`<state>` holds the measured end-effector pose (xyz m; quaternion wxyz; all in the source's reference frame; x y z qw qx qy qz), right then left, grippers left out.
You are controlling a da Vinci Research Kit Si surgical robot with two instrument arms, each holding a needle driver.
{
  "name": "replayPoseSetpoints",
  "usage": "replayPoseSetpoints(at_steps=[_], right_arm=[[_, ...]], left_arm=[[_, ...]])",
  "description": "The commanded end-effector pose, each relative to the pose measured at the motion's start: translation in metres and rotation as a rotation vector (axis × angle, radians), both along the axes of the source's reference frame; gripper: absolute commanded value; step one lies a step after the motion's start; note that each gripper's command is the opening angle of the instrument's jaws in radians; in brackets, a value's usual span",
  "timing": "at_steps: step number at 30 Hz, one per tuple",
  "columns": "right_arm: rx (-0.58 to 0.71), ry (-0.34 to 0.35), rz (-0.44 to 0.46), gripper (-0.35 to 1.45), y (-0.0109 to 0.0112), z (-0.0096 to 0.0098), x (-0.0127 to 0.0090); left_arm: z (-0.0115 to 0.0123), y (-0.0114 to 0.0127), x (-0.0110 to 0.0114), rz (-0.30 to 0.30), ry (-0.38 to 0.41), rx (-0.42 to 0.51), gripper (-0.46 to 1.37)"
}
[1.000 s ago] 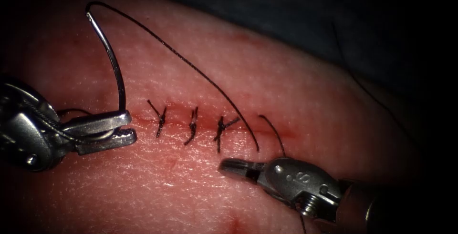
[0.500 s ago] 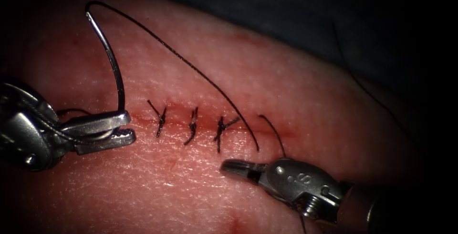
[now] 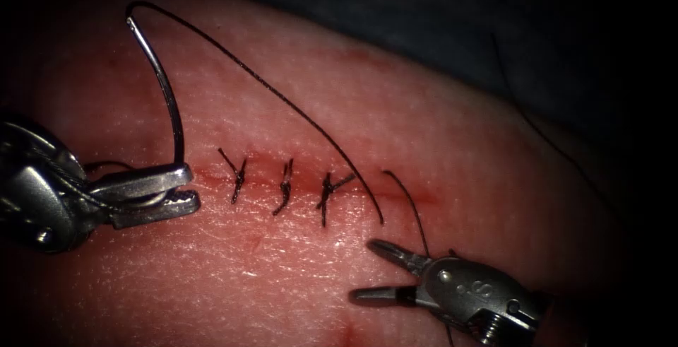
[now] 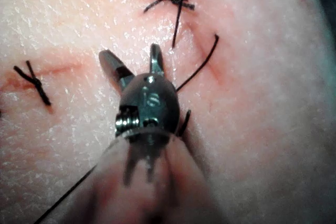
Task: Wound Closure
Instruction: Repeatedly pull the suture through the wound with the right gripper
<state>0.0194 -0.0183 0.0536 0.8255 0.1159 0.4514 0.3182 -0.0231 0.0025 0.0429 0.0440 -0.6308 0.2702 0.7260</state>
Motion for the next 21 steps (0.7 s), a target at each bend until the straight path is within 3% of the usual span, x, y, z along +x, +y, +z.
replayPoseSetpoints(at_steps=[1,10,21], right_arm=[[0.001,-0.004,0.006,0.91,0.0001,0.0000,-0.0004],[0.002,-0.043,0.054,0.94,0.0014,0.0003,-0.0023],[0.018,-0.033,0.064,0.85,0.0036,0.0013,0.0006]], left_arm=[[0.0000,0.0000,0.0000,0.007,0.002,0.002,-0.35],[0.0000,0.0000,0.0000,0.007,0.002,0.002,-0.35],[0.0000,0.0000,0.0000,0.007,0.002,0.002,-0.35]])
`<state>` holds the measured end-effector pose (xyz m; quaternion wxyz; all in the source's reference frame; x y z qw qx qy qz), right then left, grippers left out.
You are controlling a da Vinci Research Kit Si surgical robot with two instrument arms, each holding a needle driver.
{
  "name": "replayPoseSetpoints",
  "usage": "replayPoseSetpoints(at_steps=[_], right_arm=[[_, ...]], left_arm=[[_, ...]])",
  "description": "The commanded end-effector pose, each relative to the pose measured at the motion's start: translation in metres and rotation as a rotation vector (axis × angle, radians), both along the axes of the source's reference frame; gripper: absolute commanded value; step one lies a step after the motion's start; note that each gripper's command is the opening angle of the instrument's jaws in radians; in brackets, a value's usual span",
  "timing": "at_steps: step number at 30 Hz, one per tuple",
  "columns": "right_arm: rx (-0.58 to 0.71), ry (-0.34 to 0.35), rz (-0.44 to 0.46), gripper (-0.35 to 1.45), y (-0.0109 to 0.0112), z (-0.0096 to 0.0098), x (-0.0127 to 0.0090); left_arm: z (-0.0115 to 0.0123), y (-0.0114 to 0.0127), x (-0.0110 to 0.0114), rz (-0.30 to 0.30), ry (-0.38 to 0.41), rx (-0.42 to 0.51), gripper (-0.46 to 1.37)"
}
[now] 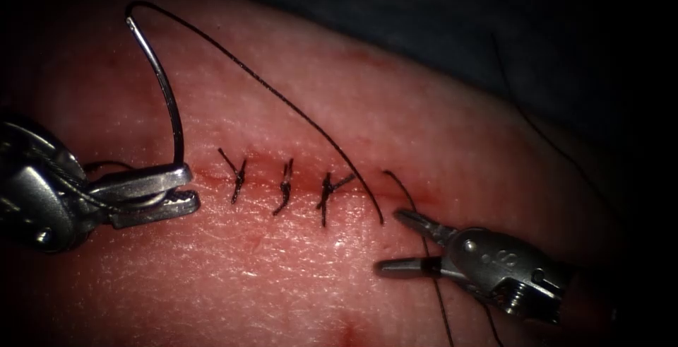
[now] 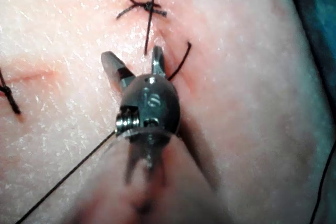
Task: Wound Closure
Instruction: Repeatedly pull the suture through the wound with the right gripper
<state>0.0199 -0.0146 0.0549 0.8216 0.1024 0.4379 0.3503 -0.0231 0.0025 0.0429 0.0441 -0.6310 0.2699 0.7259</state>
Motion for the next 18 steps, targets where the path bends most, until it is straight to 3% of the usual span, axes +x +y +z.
replayPoseSetpoints(at_steps=[1,6,10,11,12,13,18], right_arm=[[0.002,0.002,0.001,0.84,0.0001,0.0001,0.0003],[0.002,-0.002,0.010,0.80,0.0006,0.0004,0.0015],[-0.004,0.000,0.009,0.63,0.0005,0.0010,0.0017],[-0.006,0.002,0.006,0.37,0.0003,0.0013,0.0017],[-0.005,0.011,-0.004,-0.15,0.0002,0.0015,0.0016],[-0.005,0.013,-0.006,-0.35,0.0001,0.0016,0.0015],[-0.010,0.015,-0.006,-0.35,0.0001,0.0017,0.0011]], left_arm=[[0.0000,0.0000,0.0000,0.007,0.002,0.002,-0.35],[0.0000,0.0000,0.0000,0.007,0.002,0.002,-0.35],[-0.0002,0.0000,0.0000,0.007,0.002,0.003,-0.35],[-0.0002,0.0000,0.0000,0.007,0.002,0.003,-0.35],[-0.0002,0.0000,0.0000,0.007,0.002,0.003,-0.35],[-0.0002,0.0000,0.0000,0.007,0.002,0.003,-0.35],[-0.0002,0.0000,0.0000,0.007,0.002,0.003,-0.35]])
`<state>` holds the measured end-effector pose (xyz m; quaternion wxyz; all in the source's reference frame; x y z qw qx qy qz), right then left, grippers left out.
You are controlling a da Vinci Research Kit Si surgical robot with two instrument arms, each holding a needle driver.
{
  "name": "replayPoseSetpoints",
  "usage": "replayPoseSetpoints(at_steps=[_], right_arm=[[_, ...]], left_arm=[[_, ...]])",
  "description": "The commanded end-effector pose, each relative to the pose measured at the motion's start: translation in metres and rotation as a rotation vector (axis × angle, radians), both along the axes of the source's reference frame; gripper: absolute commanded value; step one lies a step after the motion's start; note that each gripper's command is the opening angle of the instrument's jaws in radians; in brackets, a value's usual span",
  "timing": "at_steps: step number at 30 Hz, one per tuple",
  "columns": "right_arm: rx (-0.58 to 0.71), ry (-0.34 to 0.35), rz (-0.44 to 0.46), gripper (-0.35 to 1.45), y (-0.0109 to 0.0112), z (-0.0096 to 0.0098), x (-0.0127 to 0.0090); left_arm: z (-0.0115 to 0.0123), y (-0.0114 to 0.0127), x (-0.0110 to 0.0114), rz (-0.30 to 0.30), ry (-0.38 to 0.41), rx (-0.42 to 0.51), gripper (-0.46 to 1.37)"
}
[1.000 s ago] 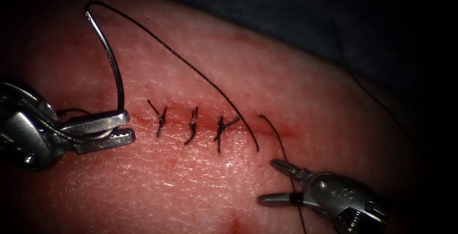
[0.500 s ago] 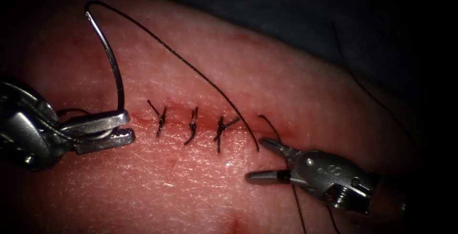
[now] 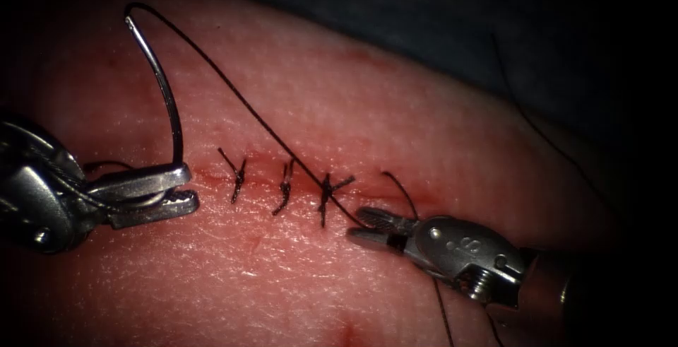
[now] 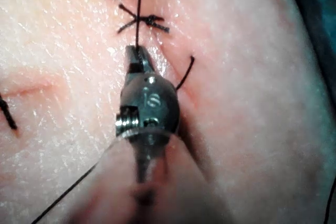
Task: Wound Closure
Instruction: Repeatedly pull the suture through the wound with the right gripper
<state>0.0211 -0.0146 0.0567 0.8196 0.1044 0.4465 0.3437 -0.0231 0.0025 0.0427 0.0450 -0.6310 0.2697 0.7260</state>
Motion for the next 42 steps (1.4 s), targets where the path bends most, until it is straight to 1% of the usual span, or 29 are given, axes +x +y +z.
replayPoseSetpoints(at_steps=[1,4,8,9,12,14,15,16,17,18,19,22,24,28,29,32,36,42], right_arm=[[0.000,-0.003,0.003,-0.35,0.0001,-0.0003,-0.0001],[0.006,-0.014,0.009,-0.35,0.0003,-0.0011,-0.0003],[0.007,-0.005,0.027,-0.35,0.0002,-0.0023,-0.0003],[0.013,0.000,0.026,-0.35,-0.0002,-0.0030,-0.0001],[0.021,0.005,0.025,-0.35,-0.0013,-0.0041,0.0004],[0.026,0.009,0.022,-0.35,-0.0023,-0.0048,0.0009],[0.028,0.013,0.018,-0.35,-0.0030,-0.0051,0.0012],[0.027,0.016,0.019,-0.35,-0.0031,-0.0052,0.0012],[0.030,0.018,0.014,-0.35,-0.0039,-0.0054,0.0016],[0.030,0.018,0.013,-0.35,-0.0040,-0.0055,0.0017],[0.031,0.025,0.008,-0.35,-0.0048,-0.0056,0.0021],[0.035,0.031,-0.002,-0.35,-0.0061,-0.0061,0.0027],[0.035,0.033,-0.004,-0.35,-0.0067,-0.0063,0.0031],[0.042,0.046,-0.014,-0.35,-0.0084,-0.0072,0.0044],[0.045,0.051,-0.018,-0.35,-0.0091,-0.0075,0.0050],[0.056,0.065,-0.024,-0.35,-0.0101,-0.0081,0.0062],[0.065,0.092,-0.050,-0.35,-0.0119,-0.0097,0.0091],[0.049,0.112,-0.085,-0.35,-0.0136,-0.0120,0.0120]], left_arm=[[0.0000,0.0000,0.0000,0.008,0.002,0.002,-0.35],[0.0000,0.0000,0.0000,0.008,0.002,0.002,-0.35],[0.0000,0.0000,0.0000,0.008,0.002,0.001,-0.35],[0.0001,-0.0001,0.0000,0.008,0.002,0.001,-0.35],[0.0000,-0.0001,-0.0001,0.007,0.005,-0.004,-0.35],[-0.0001,-0.0005,-0.0002,0.029,-0.016,0.013,-0.35],[-0.0004,-0.0007,-0.0004,0.056,-0.028,0.028,-0.35],[-0.0004,-0.0008,-0.0004,0.062,-0.030,0.028,-0.35],[-0.0009,-0.0011,-0.0006,0.101,-0.028,0.035,-0.35],[-0.0009,-0.0012,-0.0007,0.106,-0.030,0.035,-0.35],[-0.0015,-0.0013,-0.0008,0.130,-0.042,0.038,-0.35],[-0.0026,-0.0014,-0.0009,0.160,-0.067,0.041,-0.35],[-0.0030,-0.0014,-0.0009,0.163,-0.074,0.050,-0.35],[-0.0035,-0.0013,-0.0006,0.173,-0.070,0.058,-0.35],[-0.0035,-0.0013,-0.0003,0.176,-0.068,0.060,-0.35],[-0.0034,-0.0011,0.0002,0.179,-0.066,0.062,-0.35],[-0.0034,-0.0007,0.0014,0.185,-0.054,0.071,-0.35],[-0.0032,-0.0005,0.0024,0.187,-0.040,0.070,-0.35]])
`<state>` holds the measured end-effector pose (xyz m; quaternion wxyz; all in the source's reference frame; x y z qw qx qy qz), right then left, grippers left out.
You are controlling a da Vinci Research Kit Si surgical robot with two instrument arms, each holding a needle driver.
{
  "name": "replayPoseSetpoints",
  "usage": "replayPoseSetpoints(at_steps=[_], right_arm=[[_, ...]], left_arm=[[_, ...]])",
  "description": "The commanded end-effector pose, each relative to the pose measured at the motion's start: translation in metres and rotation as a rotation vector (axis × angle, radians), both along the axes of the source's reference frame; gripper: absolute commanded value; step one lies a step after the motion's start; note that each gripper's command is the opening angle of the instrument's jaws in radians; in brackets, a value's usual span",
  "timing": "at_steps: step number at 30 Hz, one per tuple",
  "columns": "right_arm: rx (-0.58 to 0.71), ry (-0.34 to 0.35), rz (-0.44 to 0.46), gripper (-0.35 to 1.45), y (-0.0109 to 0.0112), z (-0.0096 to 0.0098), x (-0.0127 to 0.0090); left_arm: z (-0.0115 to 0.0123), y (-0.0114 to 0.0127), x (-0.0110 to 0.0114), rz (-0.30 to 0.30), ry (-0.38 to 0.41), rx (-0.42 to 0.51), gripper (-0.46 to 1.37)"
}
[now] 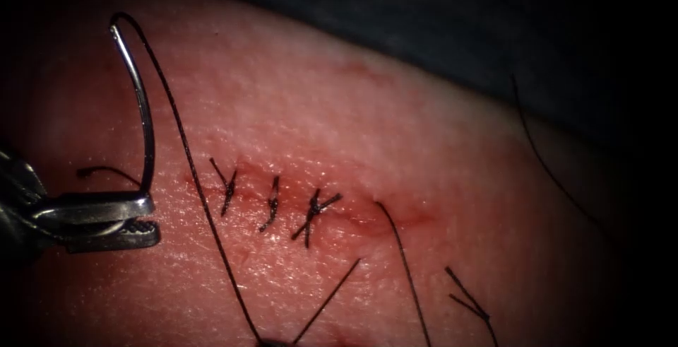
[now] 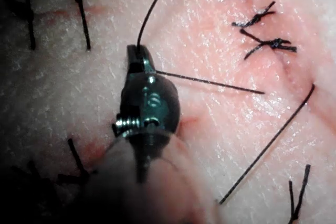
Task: Wound Closure
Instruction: Repeatedly pull the suture through the wound with the right gripper
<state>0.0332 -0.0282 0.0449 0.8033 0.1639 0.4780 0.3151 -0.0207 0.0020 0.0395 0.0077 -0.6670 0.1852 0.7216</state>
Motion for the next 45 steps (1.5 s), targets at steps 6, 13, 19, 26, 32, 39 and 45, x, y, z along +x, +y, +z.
replayPoseSetpoints(at_steps=[6,13,19,26,32,39,45], right_arm=[[-0.007,0.022,-0.026,-0.35,-0.0020,-0.0024,0.0028],[0.001,0.056,-0.063,-0.35,-0.0043,-0.0048,0.0075],[-0.006,0.073,-0.093,-0.35,-0.0041,-0.0050,0.0100],[-0.104,0.049,-0.037,0.36,-0.0014,-0.0039,0.0078],[-0.143,0.003,-0.024,1.10,0.0006,-0.0030,0.0038],[-0.205,-0.018,-0.021,1.10,0.0023,-0.0029,-0.0008],[-0.272,-0.032,-0.019,1.11,0.0040,-0.0032,-0.0049]], left_arm=[[0.0001,0.0000,0.0003,0.014,0.012,0.001,-0.35],[0.0001,0.0000,0.0004,0.018,0.016,0.002,-0.35],[0.0001,0.0001,0.0006,0.019,0.017,0.002,-0.35],[0.0002,0.0002,0.0011,0.018,0.019,0.004,-0.35],[0.0003,0.0004,0.0015,0.014,0.023,0.011,-0.35],[0.0006,0.0008,0.0025,-0.003,0.045,0.005,-0.35],[0.0006,0.0015,0.0044,-0.015,0.073,-0.008,-0.35]])
